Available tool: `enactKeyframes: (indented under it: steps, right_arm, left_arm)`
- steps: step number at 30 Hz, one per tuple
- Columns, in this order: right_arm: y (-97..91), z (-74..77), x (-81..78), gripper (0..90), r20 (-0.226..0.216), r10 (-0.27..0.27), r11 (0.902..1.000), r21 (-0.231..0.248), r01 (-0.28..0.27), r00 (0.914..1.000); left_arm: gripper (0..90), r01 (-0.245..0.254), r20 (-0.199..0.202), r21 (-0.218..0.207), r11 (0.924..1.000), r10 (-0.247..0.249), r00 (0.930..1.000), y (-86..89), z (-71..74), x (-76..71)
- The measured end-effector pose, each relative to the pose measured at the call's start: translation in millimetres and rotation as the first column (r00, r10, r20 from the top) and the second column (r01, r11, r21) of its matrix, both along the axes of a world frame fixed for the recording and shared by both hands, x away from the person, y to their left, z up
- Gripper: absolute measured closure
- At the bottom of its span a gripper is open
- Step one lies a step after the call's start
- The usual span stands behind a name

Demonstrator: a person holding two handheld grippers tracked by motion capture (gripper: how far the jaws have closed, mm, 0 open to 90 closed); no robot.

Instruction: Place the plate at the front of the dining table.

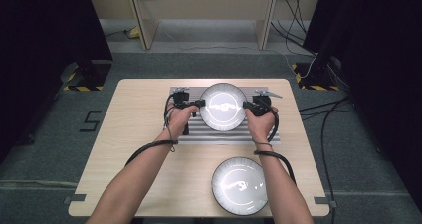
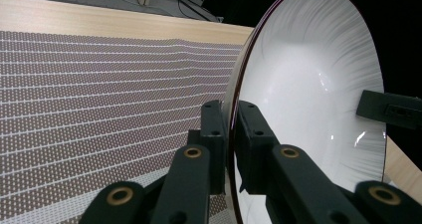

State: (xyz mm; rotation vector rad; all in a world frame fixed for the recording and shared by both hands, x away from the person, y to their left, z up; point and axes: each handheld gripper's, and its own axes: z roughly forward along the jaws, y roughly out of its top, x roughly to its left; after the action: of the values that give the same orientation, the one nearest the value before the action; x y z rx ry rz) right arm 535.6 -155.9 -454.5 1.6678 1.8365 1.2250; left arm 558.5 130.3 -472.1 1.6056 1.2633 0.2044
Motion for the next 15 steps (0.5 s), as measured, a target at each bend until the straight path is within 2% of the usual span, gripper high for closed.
enactKeyframes:
  steps: [15]
  right_arm:
    - [1.1, -7.2, 3.5, 83.6, -0.019, -0.009, 0.9999, -0.009, 0.008, 0.9998]
  left_arm:
    - [82.4, -0.008, -0.022, 0.009, 0.9999, 0.008, 0.9997, -1.2, -8.4, 3.5]
